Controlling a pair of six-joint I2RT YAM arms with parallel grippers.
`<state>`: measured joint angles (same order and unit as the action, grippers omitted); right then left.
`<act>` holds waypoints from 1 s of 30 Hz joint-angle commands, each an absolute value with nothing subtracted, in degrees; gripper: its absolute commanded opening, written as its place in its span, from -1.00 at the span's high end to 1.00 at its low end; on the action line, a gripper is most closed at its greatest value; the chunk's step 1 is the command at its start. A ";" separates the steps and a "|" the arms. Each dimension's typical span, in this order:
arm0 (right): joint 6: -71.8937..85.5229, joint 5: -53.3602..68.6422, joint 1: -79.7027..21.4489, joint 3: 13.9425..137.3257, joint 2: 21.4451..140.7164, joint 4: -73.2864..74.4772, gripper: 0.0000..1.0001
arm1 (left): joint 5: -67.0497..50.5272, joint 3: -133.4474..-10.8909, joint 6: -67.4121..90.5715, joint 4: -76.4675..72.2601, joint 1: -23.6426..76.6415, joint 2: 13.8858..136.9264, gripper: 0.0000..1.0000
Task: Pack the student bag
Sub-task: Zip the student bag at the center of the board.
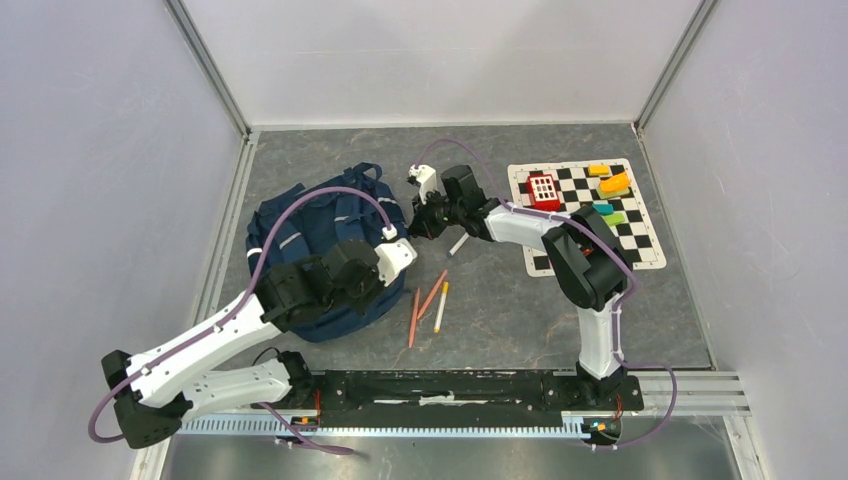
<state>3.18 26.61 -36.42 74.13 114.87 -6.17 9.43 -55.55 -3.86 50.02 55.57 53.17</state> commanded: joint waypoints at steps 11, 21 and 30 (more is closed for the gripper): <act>6.21 22.54 -34.61 70.74 101.65 -9.79 -0.11 | 29.15 -76.30 -5.02 49.14 55.05 57.96 0.96; 20.22 26.89 -34.32 47.41 79.56 -28.68 -0.78 | 29.89 -89.01 -5.77 47.05 48.70 63.78 0.96; 42.73 15.85 -42.14 31.91 75.84 -43.47 -0.71 | 27.62 -90.36 -4.76 44.03 46.86 63.15 0.96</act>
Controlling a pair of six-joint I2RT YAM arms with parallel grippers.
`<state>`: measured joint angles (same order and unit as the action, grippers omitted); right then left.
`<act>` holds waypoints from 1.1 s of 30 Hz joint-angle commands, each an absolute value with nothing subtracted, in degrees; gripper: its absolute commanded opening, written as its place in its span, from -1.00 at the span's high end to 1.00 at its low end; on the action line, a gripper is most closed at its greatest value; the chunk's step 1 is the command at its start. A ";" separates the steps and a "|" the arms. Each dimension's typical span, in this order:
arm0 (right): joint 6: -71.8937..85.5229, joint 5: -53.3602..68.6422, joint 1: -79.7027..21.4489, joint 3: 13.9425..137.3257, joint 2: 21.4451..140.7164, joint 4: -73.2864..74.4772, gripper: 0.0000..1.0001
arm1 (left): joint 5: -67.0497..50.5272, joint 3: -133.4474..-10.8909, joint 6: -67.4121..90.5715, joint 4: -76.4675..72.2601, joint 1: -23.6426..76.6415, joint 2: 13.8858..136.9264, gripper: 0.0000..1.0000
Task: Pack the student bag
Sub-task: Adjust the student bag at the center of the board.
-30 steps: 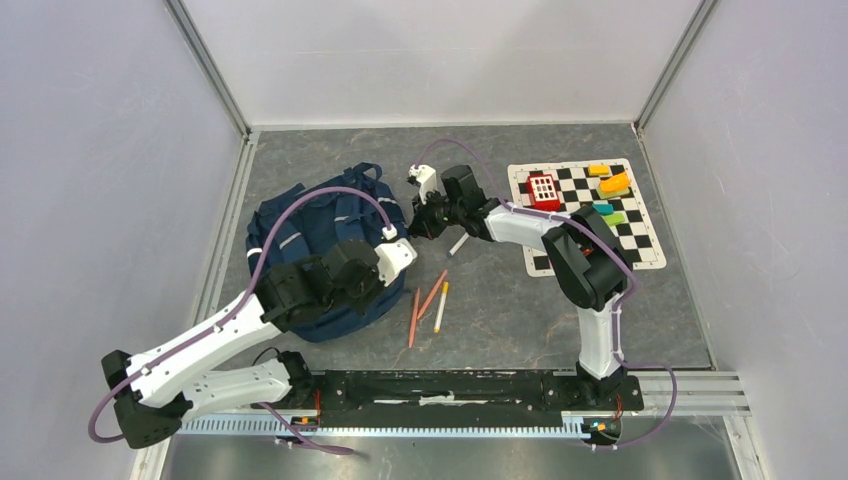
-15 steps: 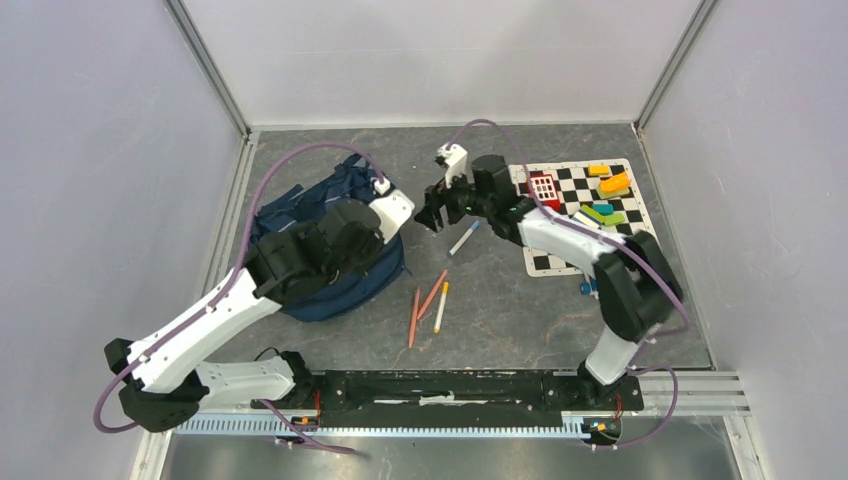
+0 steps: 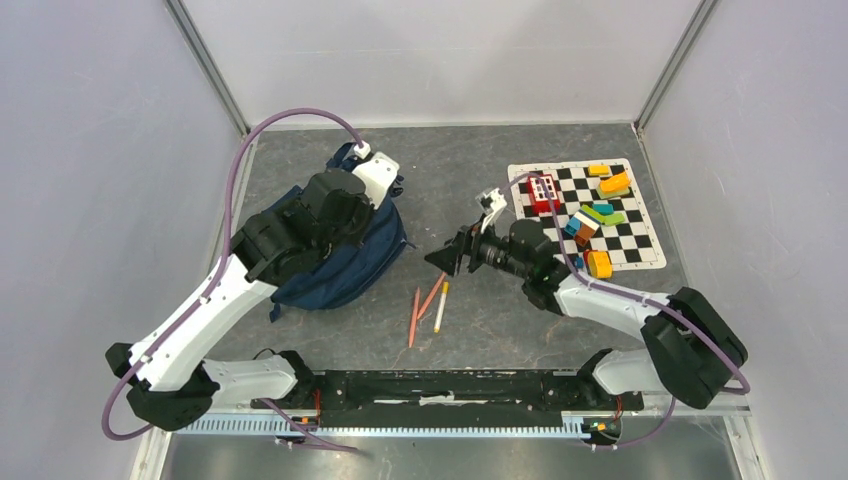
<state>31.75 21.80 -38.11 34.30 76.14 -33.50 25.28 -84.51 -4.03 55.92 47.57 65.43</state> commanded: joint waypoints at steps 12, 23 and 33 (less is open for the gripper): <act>50.86 8.01 -54.40 38.83 89.89 -49.66 -0.61 | 26.02 -90.30 -4.26 43.69 45.62 63.24 0.96; 50.19 7.27 -55.96 50.97 101.39 -43.34 -0.50 | 25.19 -90.25 -4.31 43.68 45.20 62.93 0.96; 50.21 4.64 -56.27 53.84 107.04 -47.44 0.04 | 24.71 -90.37 -4.48 43.68 45.09 62.68 0.96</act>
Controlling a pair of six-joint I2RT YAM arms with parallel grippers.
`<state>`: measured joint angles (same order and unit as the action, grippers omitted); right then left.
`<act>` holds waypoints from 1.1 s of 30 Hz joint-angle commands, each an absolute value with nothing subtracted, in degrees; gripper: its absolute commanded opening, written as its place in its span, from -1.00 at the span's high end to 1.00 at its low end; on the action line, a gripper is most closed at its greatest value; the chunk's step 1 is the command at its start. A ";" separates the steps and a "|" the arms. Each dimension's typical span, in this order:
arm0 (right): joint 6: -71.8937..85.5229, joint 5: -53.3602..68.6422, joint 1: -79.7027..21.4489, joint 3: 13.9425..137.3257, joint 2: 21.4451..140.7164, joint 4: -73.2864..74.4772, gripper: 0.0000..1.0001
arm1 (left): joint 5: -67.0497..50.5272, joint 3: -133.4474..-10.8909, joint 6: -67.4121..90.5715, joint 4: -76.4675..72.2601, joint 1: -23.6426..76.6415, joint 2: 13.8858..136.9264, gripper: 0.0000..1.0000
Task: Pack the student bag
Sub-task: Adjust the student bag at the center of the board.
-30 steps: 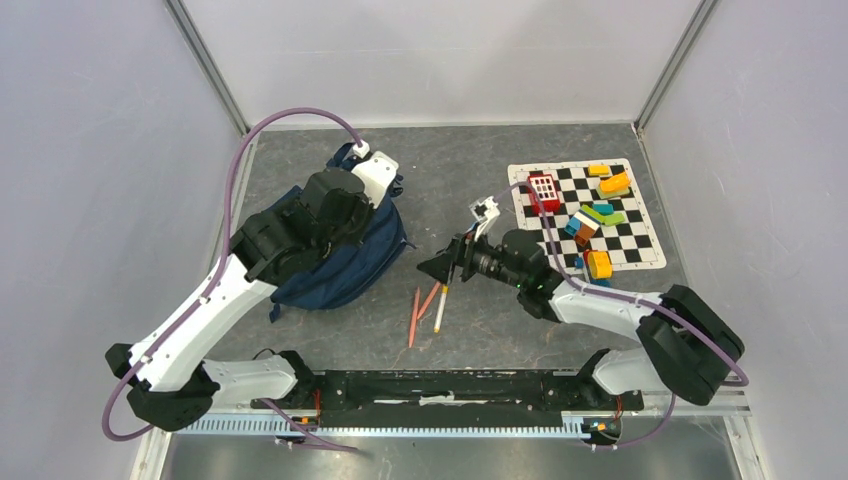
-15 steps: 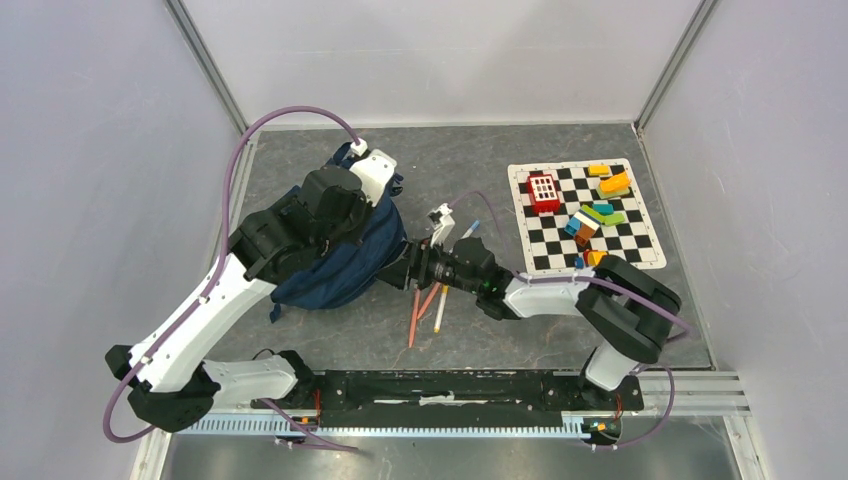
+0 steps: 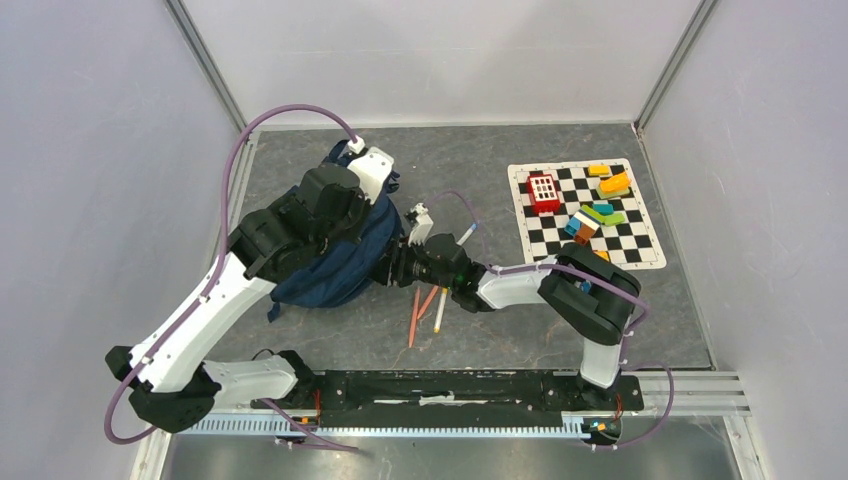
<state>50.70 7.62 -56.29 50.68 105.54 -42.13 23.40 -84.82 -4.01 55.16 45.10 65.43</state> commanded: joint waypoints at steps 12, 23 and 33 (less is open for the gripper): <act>19.09 -3.35 -49.61 73.41 98.00 -22.43 1.00 | 14.64 -99.67 -2.02 40.05 39.84 67.42 0.96; -5.48 -1.67 -43.40 103.55 99.87 -0.22 1.00 | 7.74 -98.16 3.82 24.03 34.49 66.49 0.96; -12.76 1.74 -43.66 108.68 100.53 1.69 1.00 | 9.27 -86.33 13.29 22.42 29.99 57.98 0.96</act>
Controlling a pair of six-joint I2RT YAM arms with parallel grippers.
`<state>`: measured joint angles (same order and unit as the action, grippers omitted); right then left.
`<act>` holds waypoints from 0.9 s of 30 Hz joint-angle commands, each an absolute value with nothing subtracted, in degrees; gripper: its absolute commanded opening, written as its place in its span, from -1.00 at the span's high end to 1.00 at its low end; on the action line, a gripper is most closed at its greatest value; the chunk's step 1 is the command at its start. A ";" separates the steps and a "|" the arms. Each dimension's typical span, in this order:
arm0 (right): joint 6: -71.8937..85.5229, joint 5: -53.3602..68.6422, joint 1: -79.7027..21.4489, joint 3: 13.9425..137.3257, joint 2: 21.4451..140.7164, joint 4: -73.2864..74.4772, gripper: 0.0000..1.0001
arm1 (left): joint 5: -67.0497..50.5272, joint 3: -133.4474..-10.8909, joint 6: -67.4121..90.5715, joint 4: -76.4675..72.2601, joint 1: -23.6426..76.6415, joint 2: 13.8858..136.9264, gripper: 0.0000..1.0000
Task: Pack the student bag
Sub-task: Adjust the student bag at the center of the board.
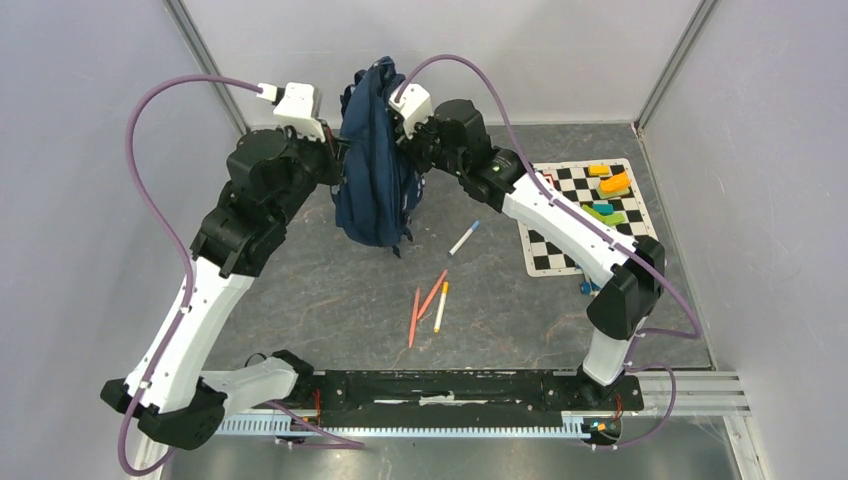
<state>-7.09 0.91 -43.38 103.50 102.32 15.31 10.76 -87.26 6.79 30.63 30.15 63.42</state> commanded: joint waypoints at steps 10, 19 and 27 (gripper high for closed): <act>-21.52 -1.66 -54.95 100.90 103.33 3.61 1.00 | 23.81 -55.24 25.80 21.26 29.91 33.86 0.96; -22.63 -4.88 -63.76 91.54 107.91 -2.42 1.00 | 28.81 -50.93 32.89 40.31 29.89 17.67 -0.53; -20.18 -5.48 -65.60 86.47 110.02 -6.84 1.00 | 33.91 -55.30 28.05 48.93 29.94 14.93 -0.94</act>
<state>-21.08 -3.68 -66.06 87.11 109.89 0.47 30.02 -53.25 29.61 46.70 29.98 15.68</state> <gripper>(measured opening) 0.051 0.947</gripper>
